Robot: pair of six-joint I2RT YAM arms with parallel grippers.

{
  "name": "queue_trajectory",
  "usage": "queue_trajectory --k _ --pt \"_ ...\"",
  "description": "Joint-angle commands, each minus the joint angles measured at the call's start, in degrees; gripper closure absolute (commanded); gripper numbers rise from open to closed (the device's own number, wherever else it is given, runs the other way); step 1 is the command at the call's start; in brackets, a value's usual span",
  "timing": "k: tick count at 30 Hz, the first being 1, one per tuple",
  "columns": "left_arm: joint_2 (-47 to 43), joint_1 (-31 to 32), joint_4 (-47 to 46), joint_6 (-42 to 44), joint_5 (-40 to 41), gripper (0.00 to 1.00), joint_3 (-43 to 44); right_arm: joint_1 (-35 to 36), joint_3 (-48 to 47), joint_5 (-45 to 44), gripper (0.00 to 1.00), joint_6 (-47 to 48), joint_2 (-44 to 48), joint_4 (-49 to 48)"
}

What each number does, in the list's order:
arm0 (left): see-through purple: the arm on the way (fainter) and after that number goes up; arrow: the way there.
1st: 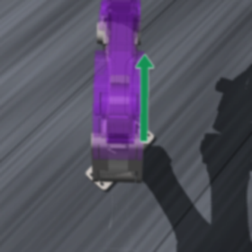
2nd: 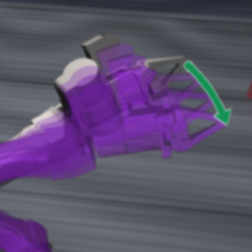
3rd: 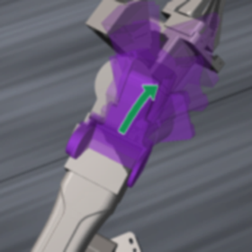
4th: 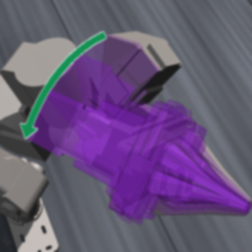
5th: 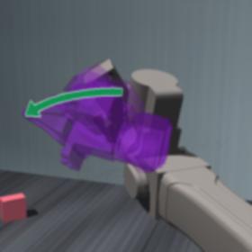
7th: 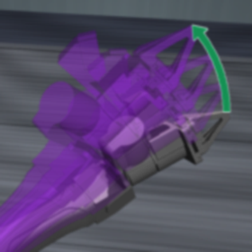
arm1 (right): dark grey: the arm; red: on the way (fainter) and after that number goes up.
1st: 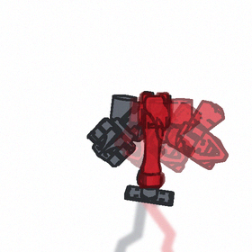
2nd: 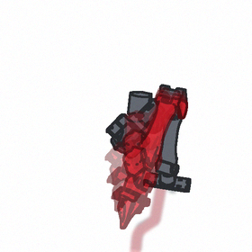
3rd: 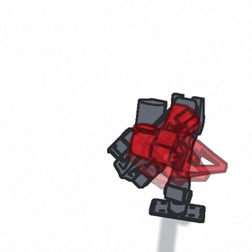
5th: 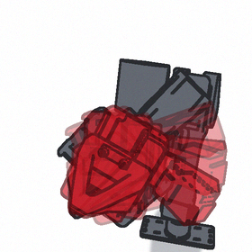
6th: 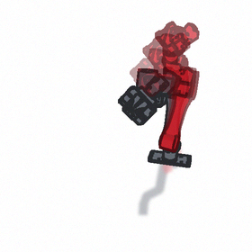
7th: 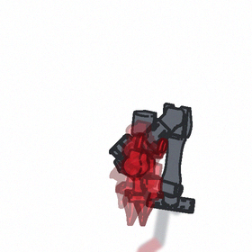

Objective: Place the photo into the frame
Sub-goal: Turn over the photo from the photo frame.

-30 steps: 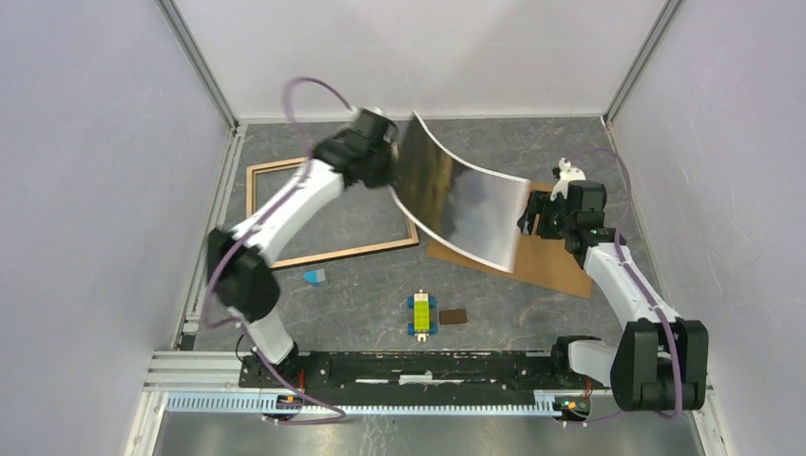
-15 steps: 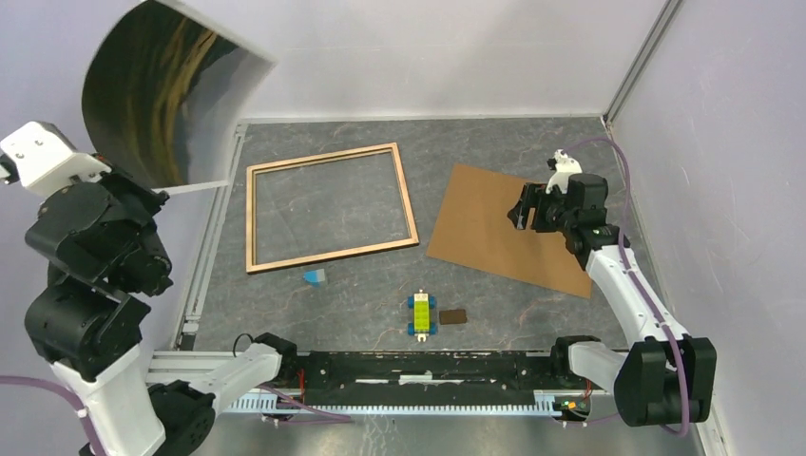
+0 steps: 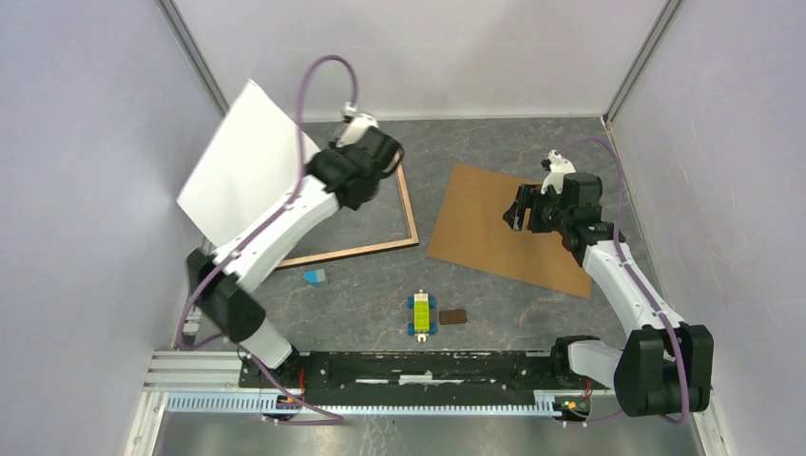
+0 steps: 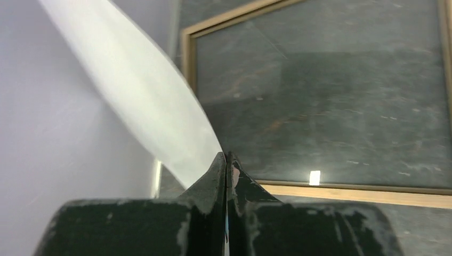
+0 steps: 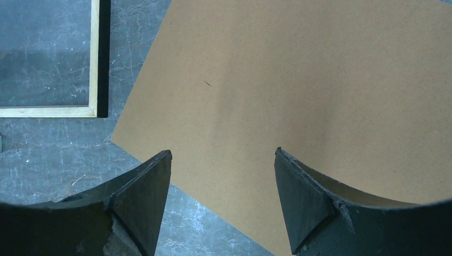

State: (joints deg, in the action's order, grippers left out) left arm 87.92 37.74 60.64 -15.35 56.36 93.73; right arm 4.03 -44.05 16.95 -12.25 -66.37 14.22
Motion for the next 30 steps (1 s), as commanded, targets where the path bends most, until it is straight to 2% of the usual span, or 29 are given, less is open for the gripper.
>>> queue_trajectory --k 1,7,13,21,30 --pt "8.58 2.36 -8.22 -3.45 -6.04 0.98 3.29 0.12 0.06 1.11 0.24 -0.37 -0.01 -2.53" --pt "19.73 5.69 -12.57 1.98 -12.13 0.98 8.12 0.18 1.23 0.69 0.23 0.43 0.27 -2.7" --pt "23.67 6.3 -13.39 4.58 -18.76 0.98 8.9 0.17 1.82 0.63 0.24 0.67 -0.6 -3.29" --pt "23.33 6.25 -13.59 3.73 -20.39 0.98 3.93 0.17 3.0 0.53 0.24 0.77 -0.43 -4.4" --pt "21.41 5.09 -7.52 -3.8 -14.59 0.98 0.75 0.17 4.12 0.69 0.24 0.78 -0.27 -5.2"
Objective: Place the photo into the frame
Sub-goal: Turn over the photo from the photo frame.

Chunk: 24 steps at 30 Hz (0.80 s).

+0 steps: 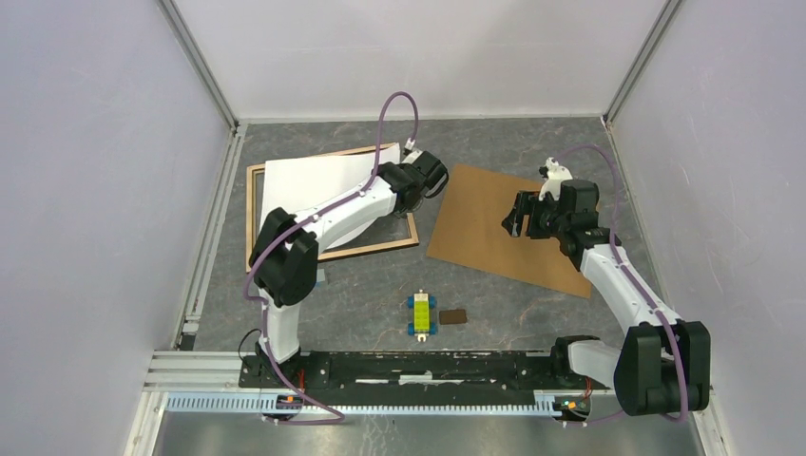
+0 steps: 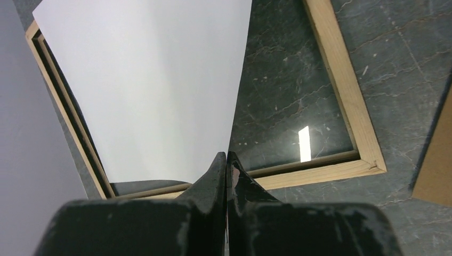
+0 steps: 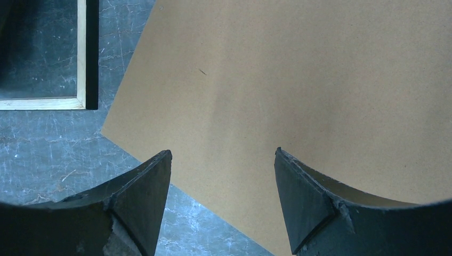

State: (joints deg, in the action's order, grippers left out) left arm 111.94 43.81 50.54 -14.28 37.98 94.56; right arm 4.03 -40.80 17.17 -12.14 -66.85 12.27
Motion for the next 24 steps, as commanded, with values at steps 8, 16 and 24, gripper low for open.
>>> queue_trajectory --k 8,16,24 --pt "-1.2 -0.93 7.81 -12.22 3.19 0.98 3.05 0.16 1.31 2.18 0.24 0.13 -0.76 -4.68" --pt "2.93 -0.94 10.22 -15.7 4.25 0.98 8.79 0.15 1.99 2.0 0.24 0.18 -0.32 -5.12" --pt "5.57 -0.92 11.36 -18.59 5.85 0.98 12.68 0.14 2.41 2.48 0.24 0.12 0.3 -5.38"
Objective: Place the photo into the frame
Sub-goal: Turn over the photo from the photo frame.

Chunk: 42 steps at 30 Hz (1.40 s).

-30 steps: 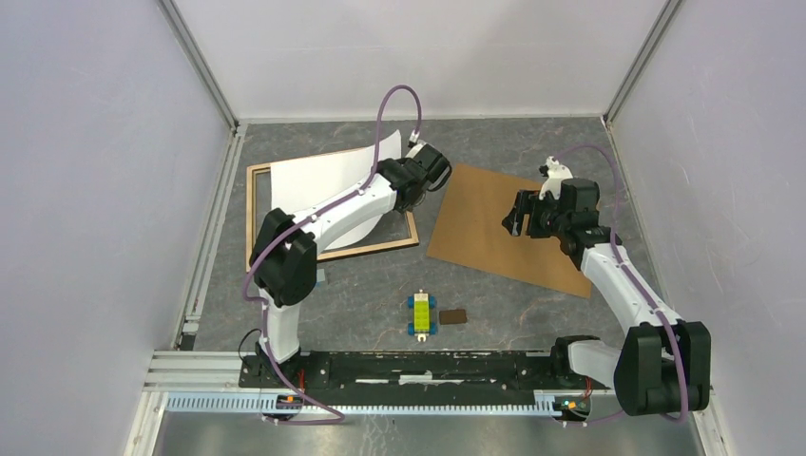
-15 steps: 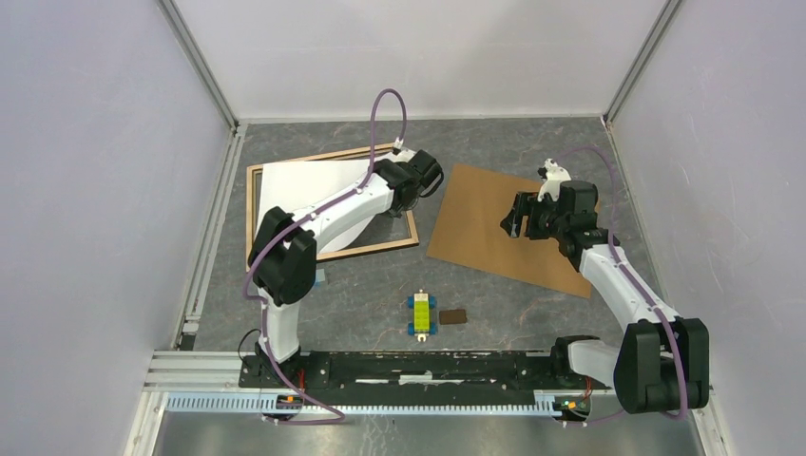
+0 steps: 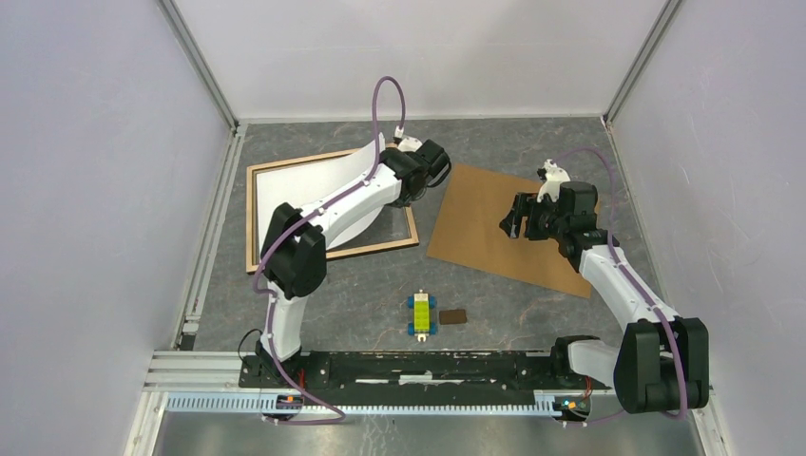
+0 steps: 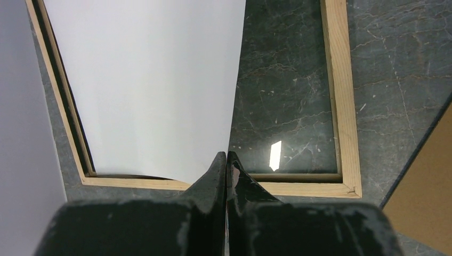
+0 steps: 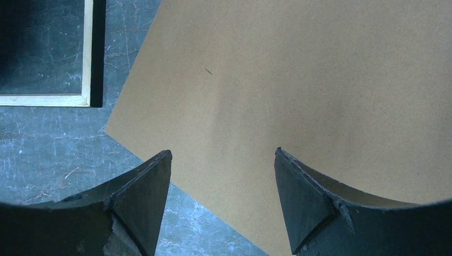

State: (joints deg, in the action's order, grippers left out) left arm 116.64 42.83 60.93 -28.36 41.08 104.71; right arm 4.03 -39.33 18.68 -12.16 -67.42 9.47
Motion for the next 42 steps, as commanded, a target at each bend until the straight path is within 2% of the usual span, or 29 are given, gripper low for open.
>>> queue_trajectory --k 1,11,22,24,28,31,33,35,38,42 --pt "0.97 0.03 0.95 -4.27 3.03 0.98 2.29 0.17 1.01 0.96 0.24 0.26 1.01 -2.45" --pt "-0.91 -1.71 0.33 -2.97 5.93 0.98 -2.46 0.18 1.41 1.33 0.24 0.26 1.32 -2.63" --pt "0.18 -1.78 -0.02 -0.54 4.26 0.97 -2.27 0.12 1.45 1.39 0.24 0.28 1.19 -2.71" --pt "-0.42 -1.74 -0.19 -0.38 2.92 0.9 -2.48 0.12 1.45 1.43 0.24 0.23 1.05 -2.71" --pt "-2.14 -1.65 -0.54 0.44 0.17 0.66 -2.9 0.17 1.27 1.29 0.24 0.35 1.15 -2.57" --pt "-4.44 -1.59 -1.64 0.91 -2.68 0.43 -4.07 0.12 1.1 1.04 0.24 0.45 1.15 -2.32" --pt "-6.18 -1.53 -2.46 1.16 -4.5 0.23 -5.21 0.14 0.95 0.71 0.24 0.56 1.15 -2.09" --pt "-8.18 -1.5 -3.47 1.76 -7.42 0.1 -6.18 0.15 0.71 0.51 0.24 0.72 1.06 -1.72" --pt "-12.76 -1.61 -6.31 2.6 -12.95 0.0 -8.76 0.18 0.24 0.05 0.24 1.07 1.1 -0.98" --pt "-19.15 -2.29 -9.62 2.55 -21.05 0.0 -11.93 0.13 -0.37 -0.56 0.24 1.66 0.9 0.28"
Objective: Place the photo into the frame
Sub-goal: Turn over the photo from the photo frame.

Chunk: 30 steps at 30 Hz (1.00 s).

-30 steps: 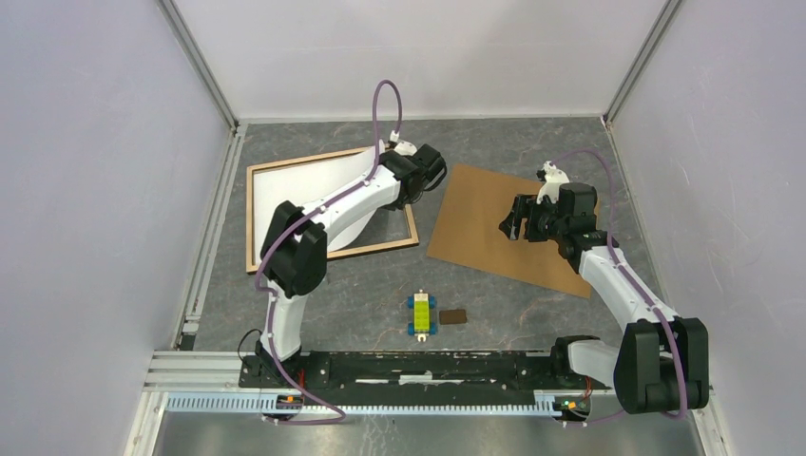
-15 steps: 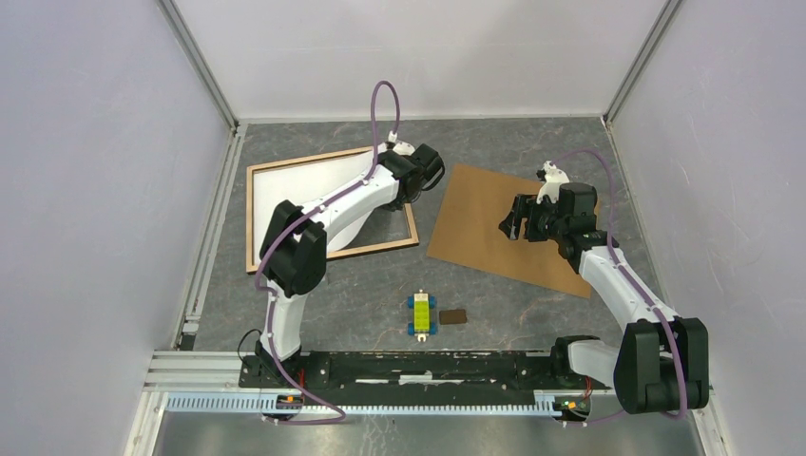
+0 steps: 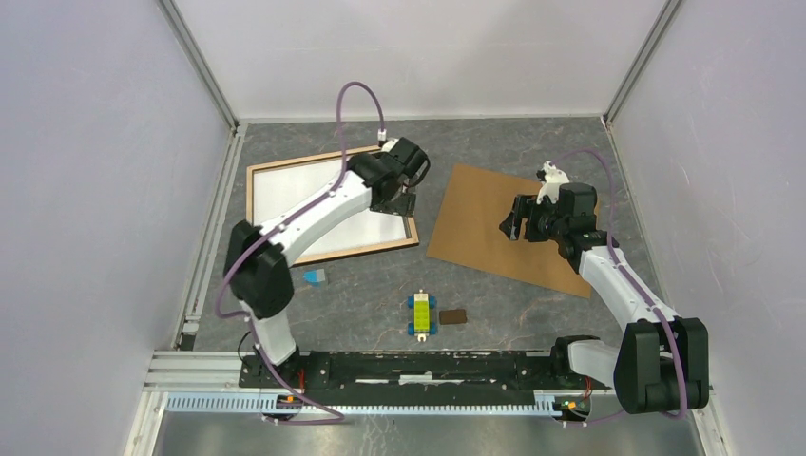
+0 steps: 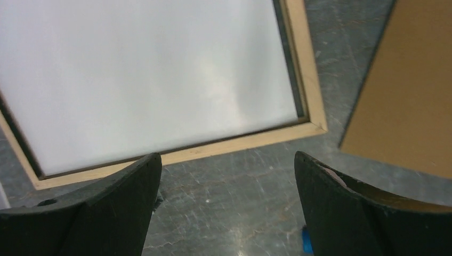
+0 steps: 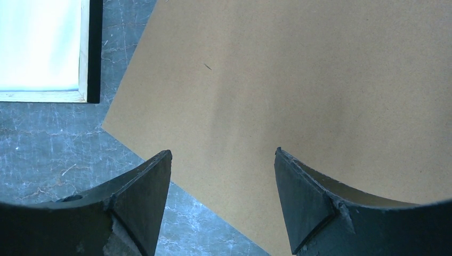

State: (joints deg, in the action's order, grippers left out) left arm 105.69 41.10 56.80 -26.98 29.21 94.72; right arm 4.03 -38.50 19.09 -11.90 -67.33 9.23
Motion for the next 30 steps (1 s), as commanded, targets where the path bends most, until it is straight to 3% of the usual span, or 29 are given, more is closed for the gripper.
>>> queue_trajectory --k 1,5,8,12,15,17,23,30 --pt "-9.68 -1.11 -6.48 1.0 -12.1 0.0 -2.81 0.17 -1.31 -1.2 0.24 1.65 0.8 0.81" --pt "-17.15 -2.5 -13.48 0.43 -21.58 0.0 -8.37 0.12 -1.49 -2.41 0.23 2.0 0.91 1.7" --pt "-20.24 -3.29 -23.74 -2.43 -33.62 0.0 -14.25 0.12 -1.64 -2.37 0.23 1.75 -0.38 1.95" --pt "-16.86 -3.39 -36.67 -8.81 -46.84 0.0 -18.14 -0.66 -1.29 -2.76 0.23 0.84 -2.13 1.42" --pt "-10.4 -3.12 -42.69 -11.99 -50.48 0.0 -17.01 -3.2 -0.61 -4.36 0.22 -0.02 -3.93 1.02" --pt "-5.19 -2.39 -41.05 -10.38 -49.9 0.0 -12.86 -6.54 0.53 -3.86 0.22 -0.98 -4.8 0.24" --pt "7.93 2.02 -26.21 -0.31 -32.65 0.0 3.75 -16.79 3.5 -2.99 0.22 -1.82 -4.39 -1.09" --pt "17.6 2.49 -21.06 -0.32 -23.38 0.0 10.65 -24.21 2.58 -10.25 0.22 -0.29 -6.31 -0.06"
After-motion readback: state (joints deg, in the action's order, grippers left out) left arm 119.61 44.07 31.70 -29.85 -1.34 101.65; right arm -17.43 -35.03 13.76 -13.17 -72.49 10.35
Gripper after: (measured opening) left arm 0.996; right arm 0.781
